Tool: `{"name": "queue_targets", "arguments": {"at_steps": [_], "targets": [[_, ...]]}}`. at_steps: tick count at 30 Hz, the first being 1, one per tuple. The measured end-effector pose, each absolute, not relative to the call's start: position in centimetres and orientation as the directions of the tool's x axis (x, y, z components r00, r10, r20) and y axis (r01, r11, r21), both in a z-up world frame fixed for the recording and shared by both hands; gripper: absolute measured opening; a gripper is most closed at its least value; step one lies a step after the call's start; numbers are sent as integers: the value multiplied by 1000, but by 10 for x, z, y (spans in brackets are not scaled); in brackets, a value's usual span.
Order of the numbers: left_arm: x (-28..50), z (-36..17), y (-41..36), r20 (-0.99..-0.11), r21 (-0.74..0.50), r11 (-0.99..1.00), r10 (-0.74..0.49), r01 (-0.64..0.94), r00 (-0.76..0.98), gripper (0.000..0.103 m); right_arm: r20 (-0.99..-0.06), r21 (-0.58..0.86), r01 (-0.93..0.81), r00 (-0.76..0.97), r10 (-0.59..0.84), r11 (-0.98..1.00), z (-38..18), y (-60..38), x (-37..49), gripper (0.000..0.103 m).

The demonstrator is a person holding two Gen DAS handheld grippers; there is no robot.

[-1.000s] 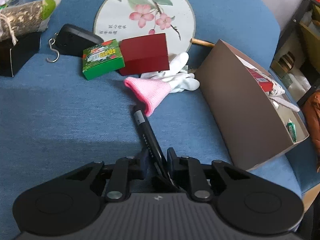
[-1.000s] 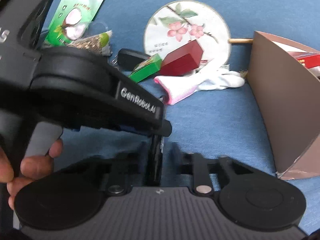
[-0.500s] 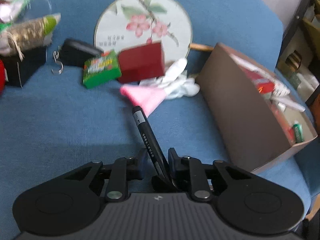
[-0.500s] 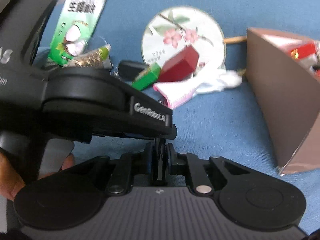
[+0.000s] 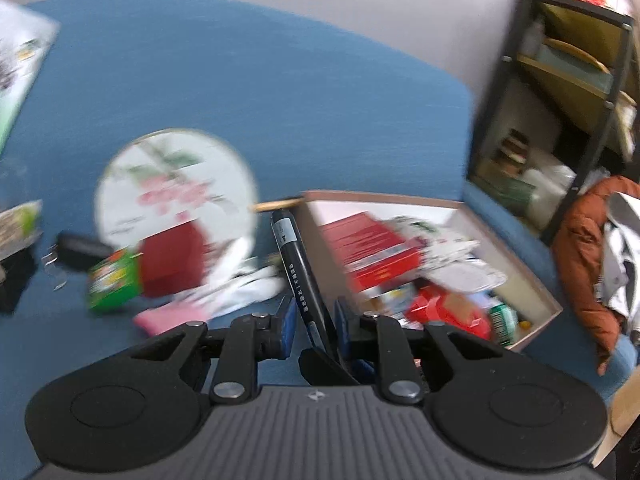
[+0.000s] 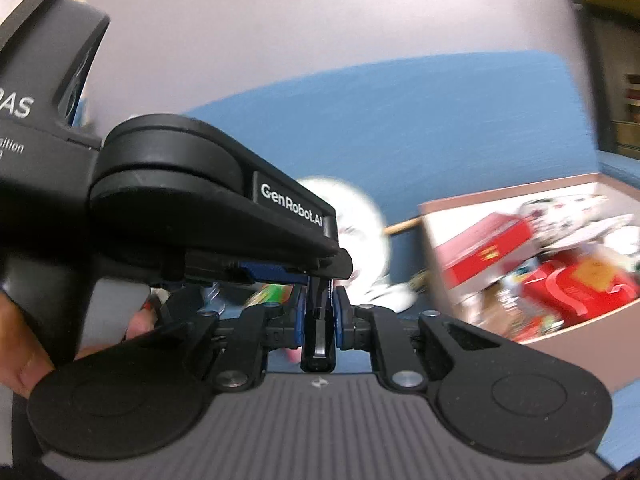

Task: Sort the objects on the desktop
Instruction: 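Carry the black marker with the left tool and release it into the box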

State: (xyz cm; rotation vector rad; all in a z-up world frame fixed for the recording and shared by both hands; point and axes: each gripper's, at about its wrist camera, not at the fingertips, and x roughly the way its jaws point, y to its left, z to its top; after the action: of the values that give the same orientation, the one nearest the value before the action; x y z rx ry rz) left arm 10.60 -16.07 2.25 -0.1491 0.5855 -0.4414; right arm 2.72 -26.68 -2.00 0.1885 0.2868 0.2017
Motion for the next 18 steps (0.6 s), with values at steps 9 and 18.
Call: {"name": "queue_targets", "arguments": {"at_steps": [9, 18], "targets": [[141, 8, -236, -489, -304, 812, -582, 499, 650, 20, -266, 316, 22, 962, 66, 949, -17, -341, 45, 12], [159, -14, -241, -524, -361, 806, -591, 469, 613, 21, -341, 351, 80, 939, 47, 933, -32, -355, 58, 13]]}}
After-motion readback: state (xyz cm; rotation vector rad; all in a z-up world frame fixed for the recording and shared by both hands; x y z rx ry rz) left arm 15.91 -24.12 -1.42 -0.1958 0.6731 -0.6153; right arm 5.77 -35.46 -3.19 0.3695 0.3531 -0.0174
